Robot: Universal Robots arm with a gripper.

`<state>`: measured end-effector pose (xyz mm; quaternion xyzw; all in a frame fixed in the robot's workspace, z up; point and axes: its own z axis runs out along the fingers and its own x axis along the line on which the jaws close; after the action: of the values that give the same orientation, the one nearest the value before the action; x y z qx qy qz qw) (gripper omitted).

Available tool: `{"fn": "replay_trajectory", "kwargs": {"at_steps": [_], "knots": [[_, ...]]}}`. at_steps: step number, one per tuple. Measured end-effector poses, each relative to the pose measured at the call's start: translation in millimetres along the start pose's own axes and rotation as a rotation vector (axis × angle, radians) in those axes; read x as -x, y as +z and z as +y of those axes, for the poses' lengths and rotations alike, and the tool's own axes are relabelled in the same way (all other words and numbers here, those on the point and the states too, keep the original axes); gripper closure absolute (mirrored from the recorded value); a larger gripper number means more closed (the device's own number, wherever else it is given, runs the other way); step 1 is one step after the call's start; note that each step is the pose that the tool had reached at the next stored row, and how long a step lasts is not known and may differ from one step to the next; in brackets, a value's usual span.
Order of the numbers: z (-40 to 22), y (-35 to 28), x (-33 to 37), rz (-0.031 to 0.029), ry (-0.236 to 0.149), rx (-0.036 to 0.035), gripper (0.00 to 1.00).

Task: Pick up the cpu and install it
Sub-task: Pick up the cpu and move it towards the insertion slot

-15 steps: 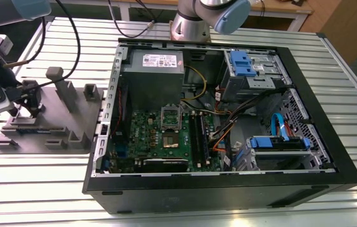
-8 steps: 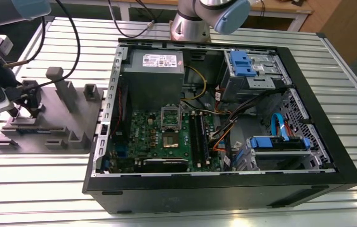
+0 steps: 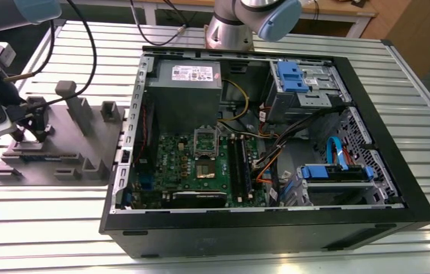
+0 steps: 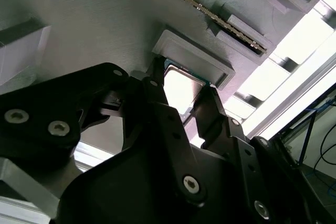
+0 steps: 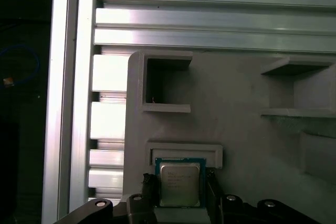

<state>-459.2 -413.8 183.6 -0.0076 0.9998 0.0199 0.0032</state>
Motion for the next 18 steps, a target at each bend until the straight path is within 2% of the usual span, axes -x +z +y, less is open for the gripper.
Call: {"fn": "replay_trajectory", "kwargs": {"at_steps": [5,13,18], "knots": [[0.1,-2.2,0.0,-0.0001,0.000,0.0001,0.53],[0.5,-11.6,0.1,-0.0002,0.000,0.0001,0.53],[0.8,-19.9,0.1,-0.0001,0.000,0.0001,0.53]]}}
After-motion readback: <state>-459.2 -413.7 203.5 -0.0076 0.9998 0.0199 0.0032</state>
